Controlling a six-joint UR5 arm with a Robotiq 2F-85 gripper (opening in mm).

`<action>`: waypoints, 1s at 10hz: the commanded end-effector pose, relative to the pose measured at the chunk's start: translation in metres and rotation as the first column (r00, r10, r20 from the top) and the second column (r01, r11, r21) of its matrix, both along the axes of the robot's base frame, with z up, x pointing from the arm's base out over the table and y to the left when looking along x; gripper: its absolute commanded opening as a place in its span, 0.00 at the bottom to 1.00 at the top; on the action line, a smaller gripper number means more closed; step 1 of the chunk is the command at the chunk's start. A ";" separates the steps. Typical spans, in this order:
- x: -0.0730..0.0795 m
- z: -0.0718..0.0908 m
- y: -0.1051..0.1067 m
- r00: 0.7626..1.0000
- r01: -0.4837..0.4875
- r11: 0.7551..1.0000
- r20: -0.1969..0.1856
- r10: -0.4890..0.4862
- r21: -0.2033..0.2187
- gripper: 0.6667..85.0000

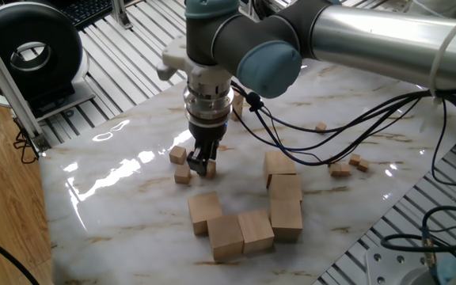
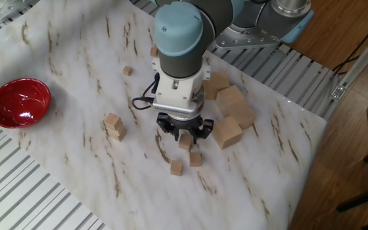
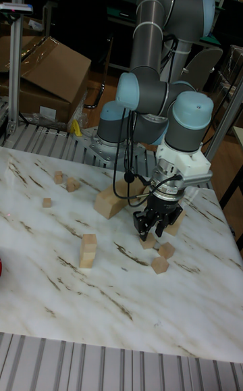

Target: Stack the blocks in a vertical line of five

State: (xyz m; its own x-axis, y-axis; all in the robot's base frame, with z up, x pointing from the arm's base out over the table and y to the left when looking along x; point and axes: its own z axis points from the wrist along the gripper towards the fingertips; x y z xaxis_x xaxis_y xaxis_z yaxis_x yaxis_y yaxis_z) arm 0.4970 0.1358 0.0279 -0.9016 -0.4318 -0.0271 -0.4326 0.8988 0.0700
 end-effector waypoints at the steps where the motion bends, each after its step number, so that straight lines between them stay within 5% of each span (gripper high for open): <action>1: 0.003 0.004 0.005 1.000 0.016 1.000 0.010 -0.016 0.010 0.55; 10: 0.008 -0.009 -0.003 1.000 0.012 1.000 0.007 -0.012 0.000 0.53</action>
State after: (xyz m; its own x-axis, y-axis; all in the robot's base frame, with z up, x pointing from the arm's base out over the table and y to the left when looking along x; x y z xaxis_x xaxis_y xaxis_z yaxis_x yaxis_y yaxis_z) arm 0.5036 0.1293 0.0218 -0.9011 -0.4329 -0.0256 -0.4336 0.8997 0.0508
